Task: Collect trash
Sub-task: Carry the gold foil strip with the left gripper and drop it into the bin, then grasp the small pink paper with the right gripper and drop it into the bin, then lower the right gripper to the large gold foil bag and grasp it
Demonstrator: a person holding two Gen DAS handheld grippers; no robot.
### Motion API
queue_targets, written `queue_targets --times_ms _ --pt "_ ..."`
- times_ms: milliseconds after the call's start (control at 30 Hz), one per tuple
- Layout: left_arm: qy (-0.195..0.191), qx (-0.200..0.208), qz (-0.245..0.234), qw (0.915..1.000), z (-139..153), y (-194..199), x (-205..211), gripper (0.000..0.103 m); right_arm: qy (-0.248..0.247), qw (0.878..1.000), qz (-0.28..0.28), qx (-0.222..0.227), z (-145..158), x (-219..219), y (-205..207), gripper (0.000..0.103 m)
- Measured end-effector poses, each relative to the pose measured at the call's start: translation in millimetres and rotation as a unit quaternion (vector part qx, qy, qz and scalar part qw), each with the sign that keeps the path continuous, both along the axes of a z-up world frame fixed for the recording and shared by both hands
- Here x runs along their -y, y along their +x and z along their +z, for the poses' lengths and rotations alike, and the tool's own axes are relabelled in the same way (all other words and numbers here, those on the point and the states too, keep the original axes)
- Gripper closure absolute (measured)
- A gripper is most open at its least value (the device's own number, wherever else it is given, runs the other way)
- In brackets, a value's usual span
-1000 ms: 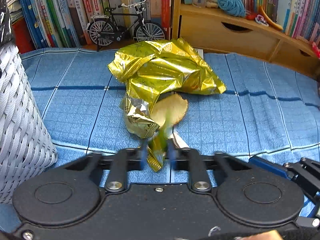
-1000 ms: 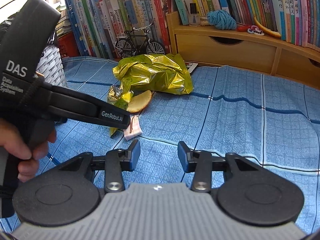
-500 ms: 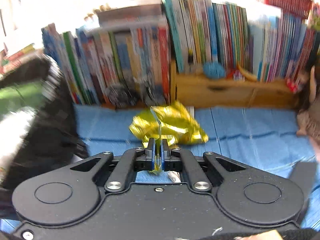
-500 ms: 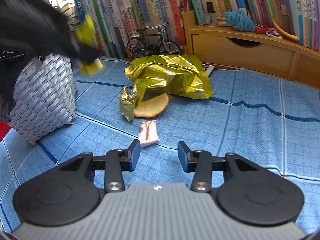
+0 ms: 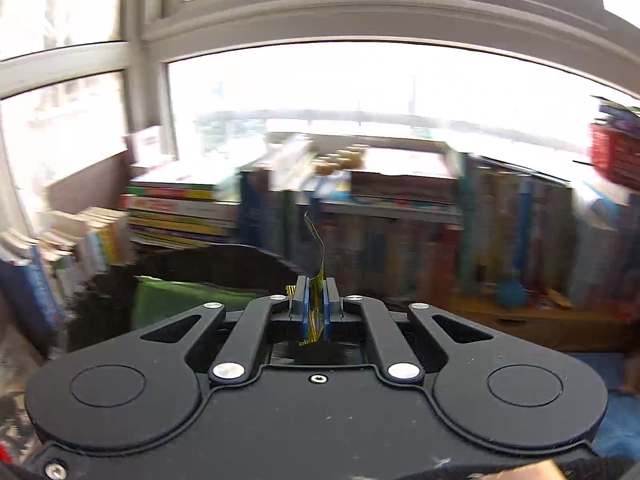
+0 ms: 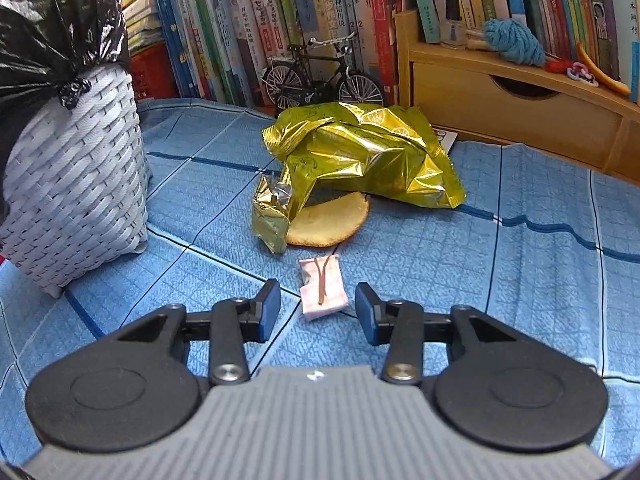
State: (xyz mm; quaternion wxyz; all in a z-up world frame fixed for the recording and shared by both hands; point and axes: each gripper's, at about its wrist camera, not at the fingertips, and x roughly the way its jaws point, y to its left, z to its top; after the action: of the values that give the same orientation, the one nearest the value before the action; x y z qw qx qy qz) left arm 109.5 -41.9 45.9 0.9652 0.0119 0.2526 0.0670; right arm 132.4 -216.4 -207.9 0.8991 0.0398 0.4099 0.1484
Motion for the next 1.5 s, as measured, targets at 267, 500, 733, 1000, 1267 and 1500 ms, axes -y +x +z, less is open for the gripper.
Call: queue_targets --times_ms 267,500,733,1000,1267,1500 --pt "-0.036 -0.08 0.058 0.9944 -21.7 12.1 -55.8 0.065 -0.017 1.0 -0.011 -0.015 -4.4 -7.0 3.9 0.058" --pt "-0.028 -0.081 0.049 0.9951 -20.5 -11.3 -60.3 0.049 -0.006 0.999 -0.028 -0.023 4.8 -5.2 7.8 0.072" --pt "-0.016 -0.104 -0.03 0.994 -24.6 -44.1 -44.4 0.047 0.024 0.999 -0.021 0.025 64.1 3.0 1.6 0.072" --pt "0.006 -0.127 -0.085 0.9883 -30.3 -73.7 -39.3 0.057 0.134 0.984 0.057 0.105 184.0 3.1 11.2 0.072" --pt "-0.035 -0.125 -0.088 0.9877 -32.6 -80.7 -56.5 0.06 0.15 0.966 0.164 0.131 227.0 -63.6 27.8 0.071" --pt "-0.041 -0.141 -0.102 0.9839 -41.2 -78.9 -55.5 0.064 0.155 0.968 0.167 0.101 206.9 -90.7 35.6 0.035"
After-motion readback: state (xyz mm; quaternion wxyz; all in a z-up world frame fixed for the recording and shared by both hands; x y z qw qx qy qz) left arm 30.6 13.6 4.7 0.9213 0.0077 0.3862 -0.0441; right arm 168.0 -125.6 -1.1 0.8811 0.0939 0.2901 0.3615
